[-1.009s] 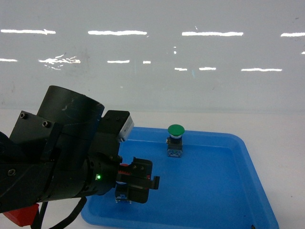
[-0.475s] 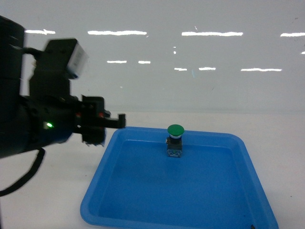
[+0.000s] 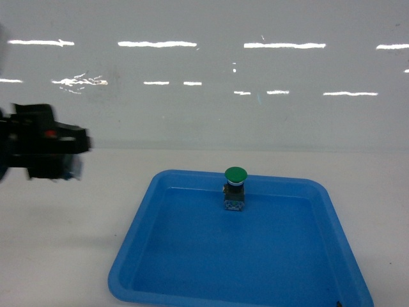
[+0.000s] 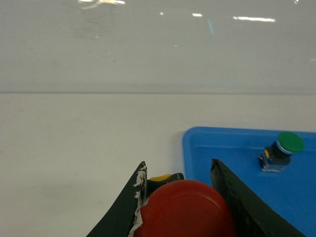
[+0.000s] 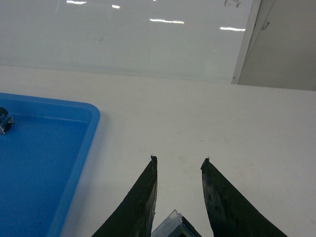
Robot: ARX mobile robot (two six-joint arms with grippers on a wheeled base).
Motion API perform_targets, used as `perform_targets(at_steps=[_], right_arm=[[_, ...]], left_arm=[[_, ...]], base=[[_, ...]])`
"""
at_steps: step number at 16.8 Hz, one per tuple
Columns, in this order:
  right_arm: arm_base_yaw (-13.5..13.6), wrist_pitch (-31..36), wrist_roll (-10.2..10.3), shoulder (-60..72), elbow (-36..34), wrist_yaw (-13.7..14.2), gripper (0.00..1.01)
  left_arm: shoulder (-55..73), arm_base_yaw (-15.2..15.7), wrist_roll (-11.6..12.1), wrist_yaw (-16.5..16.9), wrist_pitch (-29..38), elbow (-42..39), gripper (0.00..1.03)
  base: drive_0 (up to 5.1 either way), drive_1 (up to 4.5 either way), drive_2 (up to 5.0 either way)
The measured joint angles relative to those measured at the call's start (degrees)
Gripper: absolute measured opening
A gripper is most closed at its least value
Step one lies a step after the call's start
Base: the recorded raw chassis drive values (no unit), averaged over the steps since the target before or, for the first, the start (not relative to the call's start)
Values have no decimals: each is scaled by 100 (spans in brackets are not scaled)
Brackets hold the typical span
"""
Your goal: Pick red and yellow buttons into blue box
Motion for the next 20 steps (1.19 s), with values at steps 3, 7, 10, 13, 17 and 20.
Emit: perform_targets(at_steps=[3, 7, 10, 13, 17, 20], right_arm=[[2, 0, 0, 0, 0, 0, 26], [0, 0, 0, 0, 0, 0, 26], [2, 0, 0, 0, 0, 0, 26], [0, -2, 0, 0, 0, 2, 26], [0, 0, 0, 0, 0, 0, 26], [0, 0, 0, 0, 0, 0, 26]], left_arm=[[-1034, 363, 13, -205, 87, -684, 31], [-2133, -125, 144, -525, -595, -1108, 31], [-2487, -514, 223, -702, -667, -1174, 31], [-2446, -511, 286, -710, -680, -1178, 31], [-2448, -511, 289, -710, -684, -1178, 31], [-2448, -514, 289, -710, -684, -1178, 31]], base=[[0, 0, 0], [0, 0, 0], [0, 0, 0], [0, 0, 0], [0, 0, 0], [101, -107, 12]])
